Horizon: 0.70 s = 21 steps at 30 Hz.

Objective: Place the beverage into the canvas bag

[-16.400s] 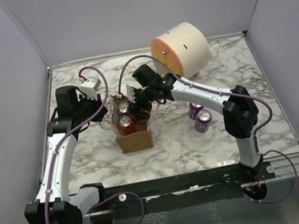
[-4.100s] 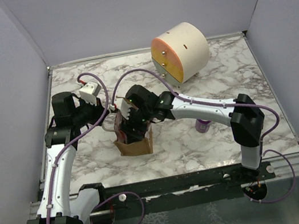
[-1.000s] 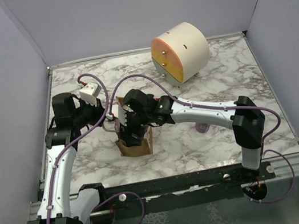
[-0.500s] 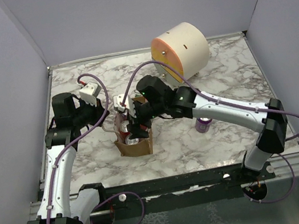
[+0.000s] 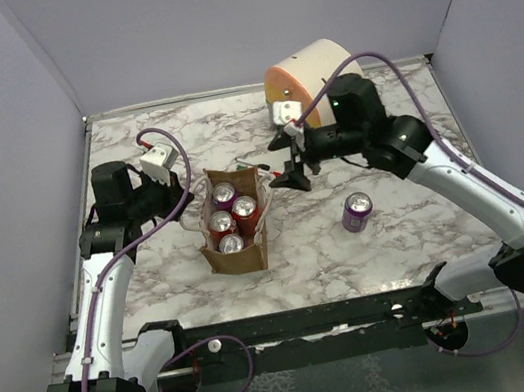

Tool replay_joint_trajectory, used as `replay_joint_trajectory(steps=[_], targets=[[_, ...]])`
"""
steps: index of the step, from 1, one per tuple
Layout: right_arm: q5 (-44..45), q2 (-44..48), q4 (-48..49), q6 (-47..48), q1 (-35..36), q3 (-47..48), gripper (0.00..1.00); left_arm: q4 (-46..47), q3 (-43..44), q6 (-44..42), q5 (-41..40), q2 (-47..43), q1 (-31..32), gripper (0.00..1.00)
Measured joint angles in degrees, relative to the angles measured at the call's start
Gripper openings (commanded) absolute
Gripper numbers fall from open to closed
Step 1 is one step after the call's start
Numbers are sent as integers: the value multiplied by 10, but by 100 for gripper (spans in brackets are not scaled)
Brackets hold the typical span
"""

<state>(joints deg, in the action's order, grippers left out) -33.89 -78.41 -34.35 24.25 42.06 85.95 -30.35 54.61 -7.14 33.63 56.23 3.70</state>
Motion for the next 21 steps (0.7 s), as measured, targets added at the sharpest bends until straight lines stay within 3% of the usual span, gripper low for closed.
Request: replay_joint_trajectory(steps=[11,21], targets=[[16,165,20,-4,-202,-218,78,3,2,10,-18,19,0,0],[52,182,-48,38,-220,-301,87,3,12,13,-22,40,0,0]])
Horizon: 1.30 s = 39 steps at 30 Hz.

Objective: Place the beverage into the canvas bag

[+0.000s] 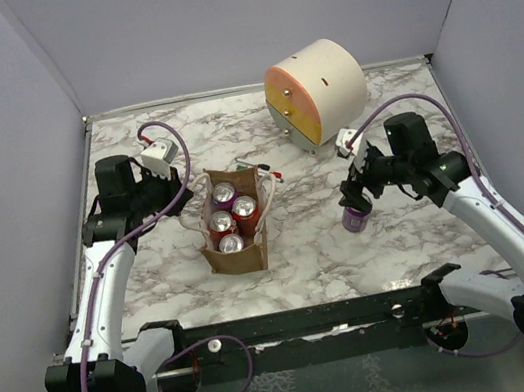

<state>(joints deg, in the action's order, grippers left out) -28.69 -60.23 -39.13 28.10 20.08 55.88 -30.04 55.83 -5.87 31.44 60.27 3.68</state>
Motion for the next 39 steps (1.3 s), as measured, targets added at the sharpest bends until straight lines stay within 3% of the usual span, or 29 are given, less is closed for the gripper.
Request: replay_joint_trajectory(steps=[8,20,28,39], targets=[[9,-7,-61,48,0,-5,100,0,0,0,0,3,-2,0],[103,-67,-71,43,0,-23,99,0,0,0,0,4,-3,0],[117,-115,-68,40,0,-33,91,0,0,0,0,4,-3,0],[110,-146,-56,32,0,-35,64,0,0,0,0,4,-3,0]])
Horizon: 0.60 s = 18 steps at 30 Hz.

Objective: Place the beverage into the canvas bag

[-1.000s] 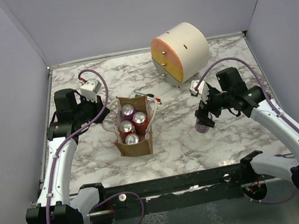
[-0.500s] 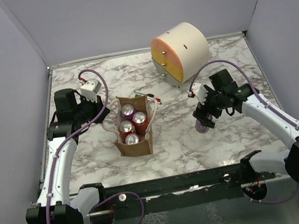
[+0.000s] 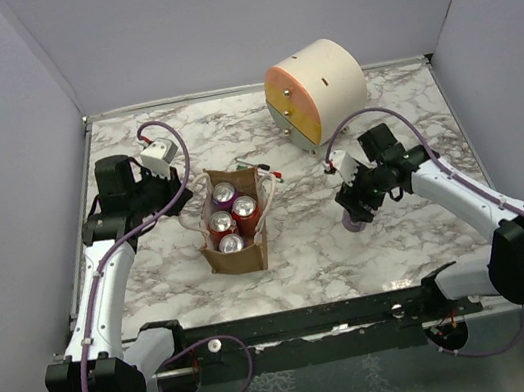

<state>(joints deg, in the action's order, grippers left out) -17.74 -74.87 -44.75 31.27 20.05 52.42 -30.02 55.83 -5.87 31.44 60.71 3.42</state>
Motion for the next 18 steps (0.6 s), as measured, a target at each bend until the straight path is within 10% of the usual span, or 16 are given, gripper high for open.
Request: replay_joint_trajectory(steps=[18], targets=[[-23,12,-21,-4,0,98,41,0,0,0,0,0,0,0]])
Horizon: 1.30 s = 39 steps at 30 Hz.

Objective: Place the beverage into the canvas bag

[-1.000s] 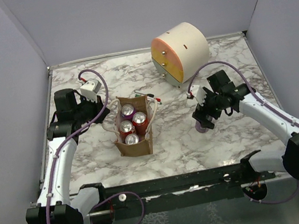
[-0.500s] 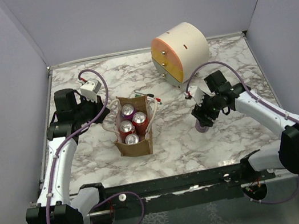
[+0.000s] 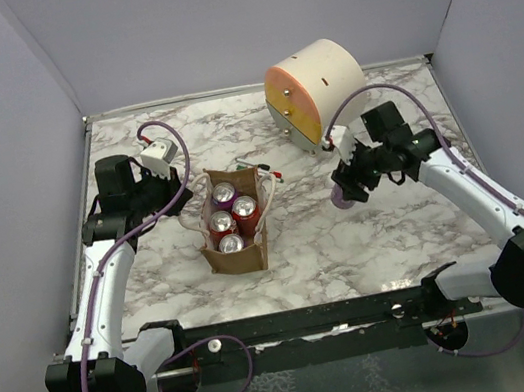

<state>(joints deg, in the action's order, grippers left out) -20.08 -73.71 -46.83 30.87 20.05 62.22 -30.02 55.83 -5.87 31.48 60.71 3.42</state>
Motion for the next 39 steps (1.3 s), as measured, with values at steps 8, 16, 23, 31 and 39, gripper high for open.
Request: replay_joint_trajectory(steps=[8,16,23,31,39], targets=[[-26,0,-13,4,0,128,37,0,0,0,0,0,0,0],[-93,-38,-25,-6,6,289,35,0,0,-1,0,0,0,0],[-145,-86,-25,-22,41,370,33,0,0,-1,0,1,0,0],[-156,-159,-25,-36,146,439,31,1,0,-1,-5,6,0,0],[-128,-225,-27,-50,224,465,29,9,-8,1,-11,6,-4,0]])
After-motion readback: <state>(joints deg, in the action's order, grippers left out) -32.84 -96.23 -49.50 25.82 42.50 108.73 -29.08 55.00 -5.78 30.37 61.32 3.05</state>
